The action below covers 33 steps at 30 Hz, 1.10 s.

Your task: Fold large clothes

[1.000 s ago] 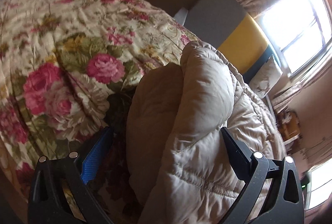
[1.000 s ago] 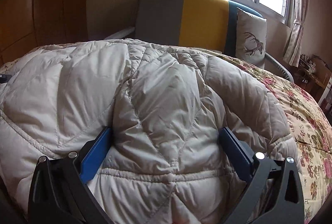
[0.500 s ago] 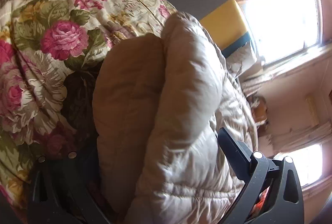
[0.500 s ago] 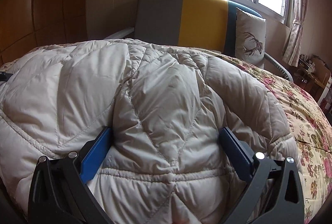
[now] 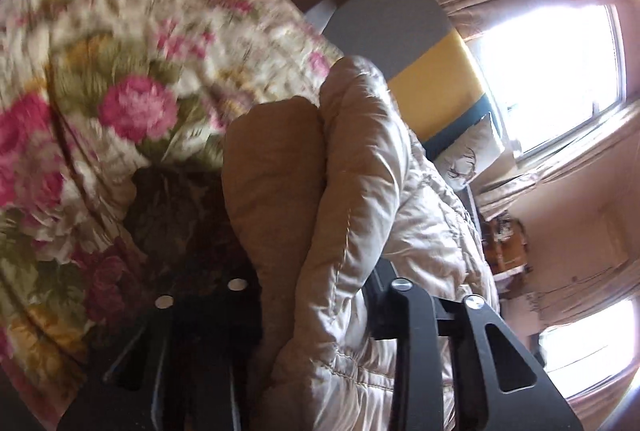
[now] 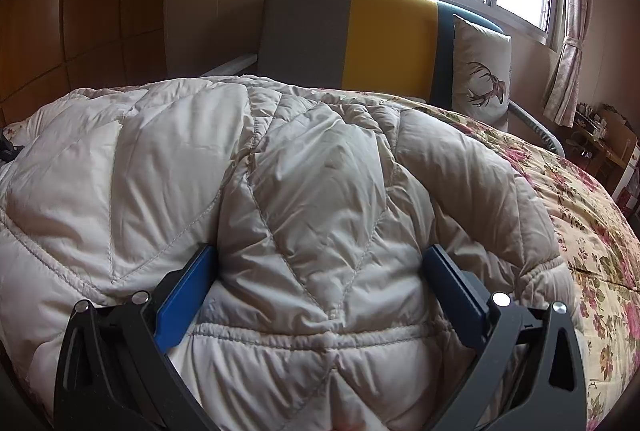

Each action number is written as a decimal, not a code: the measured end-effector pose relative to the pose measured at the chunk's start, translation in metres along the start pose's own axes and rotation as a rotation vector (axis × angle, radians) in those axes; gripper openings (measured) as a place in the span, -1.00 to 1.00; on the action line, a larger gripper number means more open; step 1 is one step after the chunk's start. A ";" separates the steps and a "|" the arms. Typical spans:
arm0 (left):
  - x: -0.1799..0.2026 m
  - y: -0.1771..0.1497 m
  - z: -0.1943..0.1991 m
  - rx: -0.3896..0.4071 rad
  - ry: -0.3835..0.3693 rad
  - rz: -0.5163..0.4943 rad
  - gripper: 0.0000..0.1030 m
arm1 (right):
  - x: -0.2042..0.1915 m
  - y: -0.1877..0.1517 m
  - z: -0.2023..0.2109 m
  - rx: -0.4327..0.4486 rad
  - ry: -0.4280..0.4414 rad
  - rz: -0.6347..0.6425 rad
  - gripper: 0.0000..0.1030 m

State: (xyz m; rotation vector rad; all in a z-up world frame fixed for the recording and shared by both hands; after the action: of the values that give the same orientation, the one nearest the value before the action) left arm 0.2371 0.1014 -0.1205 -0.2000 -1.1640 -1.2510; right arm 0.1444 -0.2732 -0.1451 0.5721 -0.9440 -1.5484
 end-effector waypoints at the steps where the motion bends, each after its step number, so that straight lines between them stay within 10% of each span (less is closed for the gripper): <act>1: 0.009 0.001 0.004 0.017 0.010 -0.027 -0.45 | -0.001 0.000 0.000 -0.001 0.000 -0.001 0.97; 11: 0.099 0.008 0.039 0.099 0.000 -0.236 -0.50 | 0.005 0.007 0.000 -0.067 0.008 -0.009 0.97; 16: 0.127 0.007 0.040 0.096 -0.012 -0.297 -0.50 | 0.023 0.061 0.018 0.029 0.014 -0.139 0.97; 21: 0.139 0.003 0.042 0.098 -0.028 -0.306 -0.50 | -0.005 0.111 -0.029 0.023 -0.059 0.009 0.97; 25: 0.146 0.000 0.043 0.095 -0.054 -0.291 -0.50 | -0.037 0.086 -0.099 -0.182 -0.061 0.132 0.97; 33: 0.195 -0.017 0.034 0.082 -0.125 -0.366 -0.50 | -0.040 0.074 -0.107 -0.136 -0.105 0.155 0.97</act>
State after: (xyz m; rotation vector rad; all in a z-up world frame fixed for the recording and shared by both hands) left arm 0.1778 -0.0046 0.0368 -0.0014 -1.4000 -1.5230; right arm 0.2801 -0.2612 -0.1500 0.3166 -0.9309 -1.5005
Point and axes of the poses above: each gripper's, at about its wrist camera, not at the fingertips, and z roughly against the way its jaws point, x to its right, y to its top, the point moved 8 cm from there along -z, roughly the way its jaws point, and after that the axes turned 9 degrees about -y, right-handed, at the moved point
